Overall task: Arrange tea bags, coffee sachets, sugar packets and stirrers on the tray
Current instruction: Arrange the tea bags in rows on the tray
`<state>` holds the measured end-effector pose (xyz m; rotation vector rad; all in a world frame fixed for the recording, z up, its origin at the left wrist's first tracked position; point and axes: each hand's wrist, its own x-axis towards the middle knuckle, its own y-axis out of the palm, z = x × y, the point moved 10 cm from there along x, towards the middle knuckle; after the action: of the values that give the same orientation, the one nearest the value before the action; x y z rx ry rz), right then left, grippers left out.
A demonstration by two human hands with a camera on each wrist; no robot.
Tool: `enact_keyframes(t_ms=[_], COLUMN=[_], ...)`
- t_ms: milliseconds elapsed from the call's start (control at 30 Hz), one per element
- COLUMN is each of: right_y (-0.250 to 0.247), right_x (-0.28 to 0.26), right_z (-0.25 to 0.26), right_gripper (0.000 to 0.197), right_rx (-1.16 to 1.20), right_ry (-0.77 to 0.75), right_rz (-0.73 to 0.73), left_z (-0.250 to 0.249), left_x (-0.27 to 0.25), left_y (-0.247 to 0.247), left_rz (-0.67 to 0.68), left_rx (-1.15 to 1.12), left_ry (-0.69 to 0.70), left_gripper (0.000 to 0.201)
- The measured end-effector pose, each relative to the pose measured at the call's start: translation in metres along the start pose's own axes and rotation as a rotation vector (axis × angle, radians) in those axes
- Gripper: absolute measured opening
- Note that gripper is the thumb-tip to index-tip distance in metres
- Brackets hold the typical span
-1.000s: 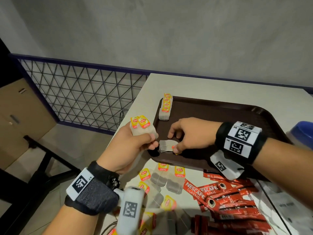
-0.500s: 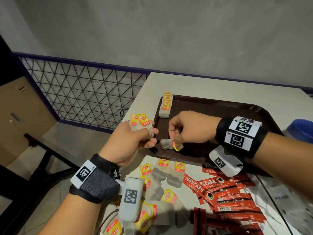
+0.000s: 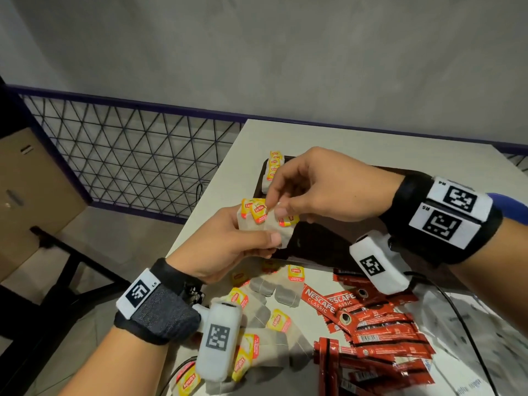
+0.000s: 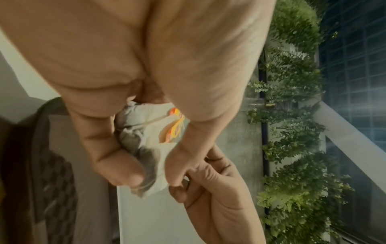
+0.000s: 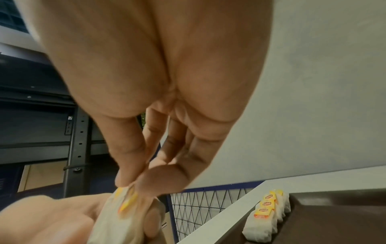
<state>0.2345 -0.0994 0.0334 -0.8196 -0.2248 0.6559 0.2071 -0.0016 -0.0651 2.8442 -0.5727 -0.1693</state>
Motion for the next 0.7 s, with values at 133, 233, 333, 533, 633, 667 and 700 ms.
enact_keyframes(t_ms=[133, 233, 333, 533, 633, 667, 700], right_y=[-0.008, -0.018, -0.025, -0.009, -0.005, -0.005, -0.005], right_x=[-0.005, -0.009, -0.013, -0.021, -0.022, -0.023, -0.023], right_z=[-0.007, -0.009, -0.015, -0.031, -0.038, -0.039, -0.040], right_gripper=[0.021, 0.018, 0.012, 0.028, 0.028, 0.025, 0.022], right_rx=[0.195, 0.234, 0.234, 0.294, 0.327, 0.335, 0.342], right_ry=[0.033, 0.024, 0.026, 0.102, 0.113, 0.114, 0.113], right_rz=[-0.100, -0.197, -0.261, -0.275, -0.302, -0.309, -0.313], left_z=[0.000, -0.003, -0.006, -0.009, -0.009, -0.008, -0.007], left_x=[0.001, 0.001, 0.002, 0.002, 0.003, 0.003, 0.004], left_y=[-0.007, -0.009, -0.012, -0.012, -0.013, -0.013, -0.014], left_rz=[-0.095, -0.119, -0.149, -0.151, -0.151, -0.156, -0.161], left_rx=[-0.018, -0.032, -0.055, -0.080, -0.083, -0.083, -0.083], left_ry=[0.007, 0.037, 0.061, 0.085, 0.087, 0.087, 0.086], left_gripper=[0.021, 0.014, 0.012, 0.021, 0.030, 0.031, 0.030])
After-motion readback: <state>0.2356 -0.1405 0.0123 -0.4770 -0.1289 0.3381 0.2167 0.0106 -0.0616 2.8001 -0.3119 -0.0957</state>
